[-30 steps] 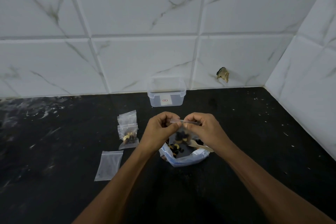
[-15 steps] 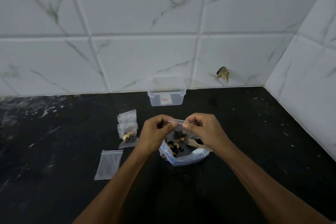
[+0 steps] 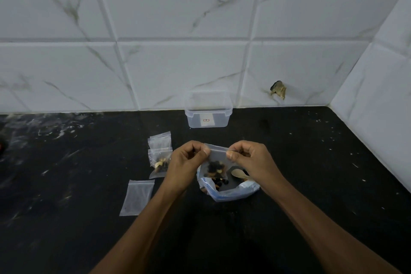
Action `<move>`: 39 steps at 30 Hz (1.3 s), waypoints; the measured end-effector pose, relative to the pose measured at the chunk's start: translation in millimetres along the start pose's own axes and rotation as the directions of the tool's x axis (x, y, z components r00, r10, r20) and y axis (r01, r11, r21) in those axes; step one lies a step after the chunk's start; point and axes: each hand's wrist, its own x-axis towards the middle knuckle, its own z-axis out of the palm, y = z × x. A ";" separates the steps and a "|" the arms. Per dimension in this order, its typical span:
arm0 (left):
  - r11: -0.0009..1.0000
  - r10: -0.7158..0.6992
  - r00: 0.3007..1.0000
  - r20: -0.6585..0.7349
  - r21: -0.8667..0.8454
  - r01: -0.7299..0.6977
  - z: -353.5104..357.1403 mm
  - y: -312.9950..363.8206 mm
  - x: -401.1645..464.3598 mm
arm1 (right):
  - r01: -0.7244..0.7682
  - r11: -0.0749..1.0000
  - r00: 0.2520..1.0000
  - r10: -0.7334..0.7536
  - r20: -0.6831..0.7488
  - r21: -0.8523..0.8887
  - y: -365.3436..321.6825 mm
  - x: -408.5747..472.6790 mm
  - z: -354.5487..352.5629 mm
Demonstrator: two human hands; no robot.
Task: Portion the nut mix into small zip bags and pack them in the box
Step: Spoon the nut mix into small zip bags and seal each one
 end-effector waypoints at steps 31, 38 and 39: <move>0.863 -0.269 0.900 -0.344 0.328 0.383 -92.8 -60.0 -33.7 | -0.401 0.915 0.903 0.401 0.156 -0.033 16.0 59.1 177.0; 0.759 -0.323 0.883 -0.340 0.464 0.456 -93.9 -74.0 -22.1 | -0.455 0.874 0.872 0.476 0.112 -0.170 30.5 69.2 193.7; 0.747 -0.325 0.881 -0.345 0.478 0.462 -94.6 -75.5 -20.7 | -0.460 0.870 0.869 0.482 0.109 -0.179 32.0 70.8 195.2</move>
